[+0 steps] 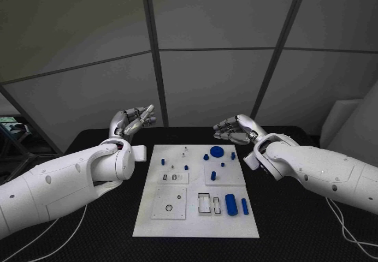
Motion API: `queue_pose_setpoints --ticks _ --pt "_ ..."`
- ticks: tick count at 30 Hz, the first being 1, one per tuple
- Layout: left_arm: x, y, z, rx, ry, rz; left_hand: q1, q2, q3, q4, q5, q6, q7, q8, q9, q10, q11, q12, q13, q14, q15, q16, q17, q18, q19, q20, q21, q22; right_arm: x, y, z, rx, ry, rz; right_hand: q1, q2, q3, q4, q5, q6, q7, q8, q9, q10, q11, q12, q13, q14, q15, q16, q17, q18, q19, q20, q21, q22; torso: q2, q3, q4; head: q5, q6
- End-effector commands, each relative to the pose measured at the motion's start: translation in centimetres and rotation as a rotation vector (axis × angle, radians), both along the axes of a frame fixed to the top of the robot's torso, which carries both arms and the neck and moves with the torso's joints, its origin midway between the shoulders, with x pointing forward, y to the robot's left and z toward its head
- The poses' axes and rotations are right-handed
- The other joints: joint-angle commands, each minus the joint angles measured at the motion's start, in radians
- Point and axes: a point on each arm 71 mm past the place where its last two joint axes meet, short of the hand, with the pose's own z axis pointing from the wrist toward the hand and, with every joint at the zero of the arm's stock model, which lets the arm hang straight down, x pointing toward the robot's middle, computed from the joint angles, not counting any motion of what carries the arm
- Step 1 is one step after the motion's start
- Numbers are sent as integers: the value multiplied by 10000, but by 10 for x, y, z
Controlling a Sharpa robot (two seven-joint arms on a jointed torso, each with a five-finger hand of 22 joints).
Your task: Assemble the parts on the task board
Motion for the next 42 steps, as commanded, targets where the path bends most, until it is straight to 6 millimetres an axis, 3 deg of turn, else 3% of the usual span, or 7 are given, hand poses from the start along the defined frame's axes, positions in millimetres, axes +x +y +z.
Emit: queue_pose_setpoints --ticks 1,8,17,21,28,33,42 --pt "-3 -6 5 32 -70 -732 121 103 -23 -214 -64 441 199 60 -36 526 -153 81 -9 575 -168 103 125 -85 377 -138 211 70 2 5 7 -2133 -991 598 19 -323 812 -317 -45 1079 -236 -70 0 1341 -328 -284 23 1540 -433 89 116 120 926 -413 725 284 177 -36 47 -56 40" --pt "-13 -9 10 192 -32 -1400 337 260 18 -543 -60 1270 -66 67 -89 1648 -497 80 56 1820 -581 467 639 -90 1178 -518 719 285 9 10 21 -4324 -1469 757 -63 -604 913 -361 -150 1322 -367 -195 10 1712 -517 -426 39 3025 -875 618 530 139 1888 -877 1741 803 403 -43 99 -174 62" --pt "-37 -19 21 -27 43 -2322 211 213 -65 -572 -66 1248 -6 -182 -140 1579 -431 -264 -9 1713 -529 323 798 -124 1212 -541 790 325 10 27 36 -7014 -1858 767 -278 -917 896 -95 -661 1642 -638 -326 5 2034 -789 -452 41 4556 -1256 1657 1461 99 2593 -1448 3307 1724 875 -149 367 -413 220" --pt "-44 -23 25 -115 73 -2585 181 204 -93 -592 -67 1209 21 -254 -147 1526 -399 -351 -19 1643 -497 258 819 -131 1170 -523 778 321 11 31 38 -7603 -1855 764 -344 -1109 1080 119 -717 1642 -668 -417 -4 1834 -812 -456 31 4601 -1279 2539 2109 95 2663 -1521 3872 2075 1105 -197 464 -514 272" --pt "-51 -27 28 -198 93 -2813 173 204 -104 -610 -67 1193 32 -290 -147 1499 -384 -397 -22 1608 -482 223 832 -132 1152 -512 776 321 10 39 38 -8011 -1794 926 -386 -1423 1411 544 -714 1510 -725 -440 -5 1629 -789 -460 29 4561 -1299 4400 3305 99 2712 -1545 4814 2675 1367 -222 518 -609 367" --pt "-53 -30 29 -234 93 -2900 163 205 -112 -616 -67 1185 41 -308 -148 1486 -375 -419 -23 1588 -473 204 838 -132 1143 -507 775 321 11 41 37 -8230 -1622 1005 -342 -1606 1548 790 -746 1339 -733 -445 -6 1399 -797 -442 22 4500 -1266 5447 4076 112 2665 -1539 5333 3016 1477 -241 560 -646 380" --pt "-54 -30 29 -255 77 -2947 152 203 -123 -624 -68 1176 51 -328 -148 1470 -365 -444 -24 1565 -463 182 844 -133 1132 -500 773 321 12 41 35 -8485 -1449 1017 -168 -1748 1642 1161 -757 1194 -732 -434 1 1183 -746 -423 29 4501 -1241 8422 6969 98 2574 -1493 6263 3684 1567 -236 603 -692 423"
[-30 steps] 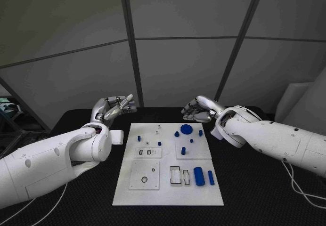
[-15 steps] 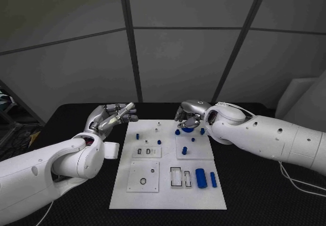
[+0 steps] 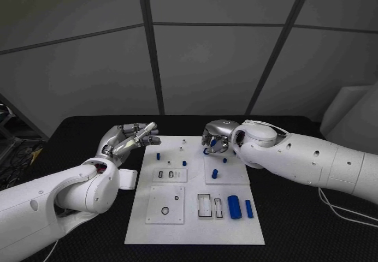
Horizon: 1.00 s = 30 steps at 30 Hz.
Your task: Assemble the parts on the task board
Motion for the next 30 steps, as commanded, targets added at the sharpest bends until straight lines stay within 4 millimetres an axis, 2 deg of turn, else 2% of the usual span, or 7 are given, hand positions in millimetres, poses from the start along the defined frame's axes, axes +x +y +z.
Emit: queue_pose_setpoints --ticks 1,14,24,30 --pt "-1 -2 2 -7 -119 -182 -92 -39 -52 -14 -69 -2 65 -57 -12 -42 31 -20 -15 -63 11 -47 12 -129 -23 26 46 7 1 0 -1 -447 106 -65 34 -93 13 115 -19 -83 23 -33 6 -66 -12 6 -4 354 45 465 453 85 10 10 296 305 60 9 13 12 12" --pt "0 0 2 9 -103 -159 -101 -35 -63 -29 -67 -19 85 -89 -13 -66 47 -57 -16 -95 25 -79 22 -131 -43 37 42 6 3 0 -2 -522 156 -112 177 -65 274 303 37 -8 24 -14 15 71 -25 18 -2 397 43 1855 1869 -94 410 17 1484 1706 146 21 4 53 49" --pt "0 -1 2 7 -73 -185 -141 -18 -85 -30 -70 -45 115 -133 -13 -105 73 -109 -17 -115 43 -109 42 -131 -66 51 40 6 5 2 -3 -513 172 -24 309 66 789 415 -40 141 12 25 31 472 -99 81 14 477 -6 2881 2984 -256 830 -16 2452 2905 184 29 28 30 -12" --pt "0 -1 2 8 -62 -189 -148 -15 -88 -28 -70 -49 118 -139 -13 -110 76 -116 -17 -117 46 -113 45 -131 -69 53 40 6 7 3 -4 -506 180 -6 324 86 981 455 -63 207 -6 30 32 629 -128 75 13 469 -30 3130 3225 -293 900 -34 2701 3193 199 29 35 31 -27"
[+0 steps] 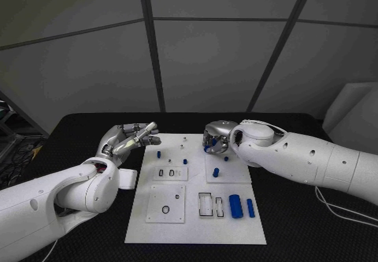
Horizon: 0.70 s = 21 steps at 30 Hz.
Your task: Assemble the parts on the task board
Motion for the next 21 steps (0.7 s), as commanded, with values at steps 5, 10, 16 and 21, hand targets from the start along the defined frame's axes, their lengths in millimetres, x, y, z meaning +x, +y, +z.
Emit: queue_pose_setpoints --ticks 5,10,16,21 --pt "0 -2 2 -11 -89 -169 -118 29 -66 1 -33 -19 87 -76 -15 -45 8 -75 -11 -83 12 -66 16 -131 -37 20 40 8 2 1 0 -64 -8 95 122 30 303 10 -79 193 13 50 17 302 -33 9 14 456 -51 345 306 -158 154 -24 336 367 33 -5 16 19 -30" --pt "1 -1 1 -4 -85 -155 -125 33 -71 0 -33 -25 90 -86 -15 -55 12 -86 -12 -86 16 -71 21 -131 -42 23 40 9 3 2 0 -33 -36 120 194 62 425 -32 -129 257 23 58 20 407 -48 7 21 440 -59 438 374 -171 156 -34 449 487 41 -8 15 18 -40" --pt "1 0 1 22 -64 -111 -152 44 -90 -5 -34 -51 116 -121 -15 -96 32 -129 -13 -90 27 -88 40 -130 -56 34 41 10 2 4 4 258 -389 146 278 111 543 -92 -237 440 30 126 47 538 -68 22 36 439 -76 570 508 -188 184 -44 590 649 52 -17 17 3 -40" --pt "1 1 1 40 -57 -71 -156 47 -93 -5 -34 -54 120 -126 -15 -101 35 -135 -13 -91 29 -91 43 -130 -59 35 41 10 -2 3 14 1010 -1295 5 357 131 635 -177 -385 676 24 212 79 772 -115 76 67 409 -111 590 462 -190 162 -70 681 730 54 -11 11 28 9"
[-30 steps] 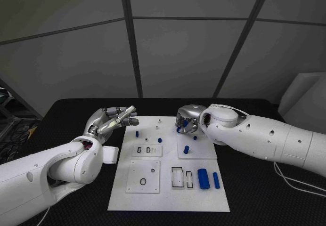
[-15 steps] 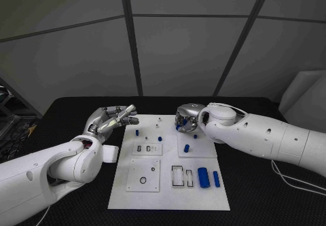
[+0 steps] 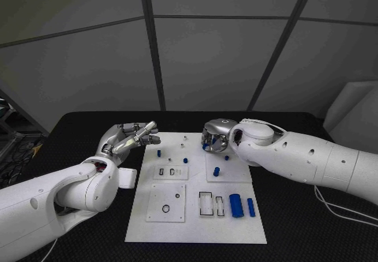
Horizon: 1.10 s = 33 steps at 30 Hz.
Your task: Assemble the parts on the task board
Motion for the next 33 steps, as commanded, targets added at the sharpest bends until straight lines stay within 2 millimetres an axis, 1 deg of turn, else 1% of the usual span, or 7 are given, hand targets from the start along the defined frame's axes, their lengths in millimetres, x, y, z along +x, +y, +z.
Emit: queue_pose_setpoints --ticks 1,6,12,16,25,30,33 --pt "0 0 1 19 -76 -89 -119 7 -50 8 -34 -18 85 -40 -15 -66 0 -40 -15 -57 -5 -56 10 -130 -60 36 41 11 -2 0 12 876 -1119 -124 166 11 81 -33 -63 78 -7 36 47 72 -23 30 13 372 -76 15 -42 -196 22 0 54 32 3 -2 -9 22 50" --pt "1 1 1 26 -83 -61 -163 24 -79 9 -33 -12 96 -62 -7 -74 15 -69 -8 -116 17 -111 21 -135 -114 54 20 2 -4 1 20 1542 -1786 -248 197 -8 140 -75 -79 86 1 21 38 59 -16 -8 0 374 -80 76 37 -205 28 -7 108 95 6 -12 18 17 98" --pt "2 2 1 13 -60 -21 -174 34 -97 -7 -32 -5 99 -79 -3 -81 22 -93 -4 -170 35 -168 28 -137 -165 70 -2 -9 -2 5 22 1959 -2129 -405 137 -46 162 -55 -100 92 17 3 29 60 -2 -37 -8 399 -75 201 217 -223 63 -3 187 197 33 -6 49 82 164" --pt "2 1 1 3 -48 -18 -176 38 -104 -16 -32 -5 102 -88 -1 -91 28 -107 -5 -194 42 -194 30 -137 -186 77 -11 -13 3 14 21 2081 -2147 -432 105 -61 173 -41 -109 84 21 -12 23 53 2 -53 -13 406 -72 241 264 -227 69 0 214 225 55 -2 40 128 189" --pt "2 -1 0 -25 -41 -63 -178 42 -111 -26 -32 -6 105 -98 -1 -106 34 -124 -7 -215 49 -219 33 -137 -206 84 -20 -18 13 38 15 2034 -1839 -199 0 -115 244 6 21 47 39 -77 -1 2 24 -108 -27 420 -52 377 410 -241 90 18 322 343 76 -8 81 145 178" --pt "3 -2 0 -33 -39 -77 -178 43 -113 -28 -32 -7 106 -100 -1 -111 36 -128 -8 -219 51 -225 34 -137 -210 85 -22 -19 18 47 11 1951 -1544 -114 -56 -134 240 35 34 43 42 -90 -4 -4 29 -112 -28 427 -49 429 478 -250 106 27 359 393 109 -23 134 97 186" --pt "3 -3 0 -40 -42 -89 -178 43 -113 -28 -32 -7 106 -100 -1 -111 36 -128 -8 -219 51 -225 34 -137 -210 85 -22 -19 20 50 10 1915 -1440 -82 -73 -139 240 43 43 37 45 -98 -7 -12 32 -115 -30 429 -47 444 494 -252 111 30 373 411 120 -24 138 115 167"
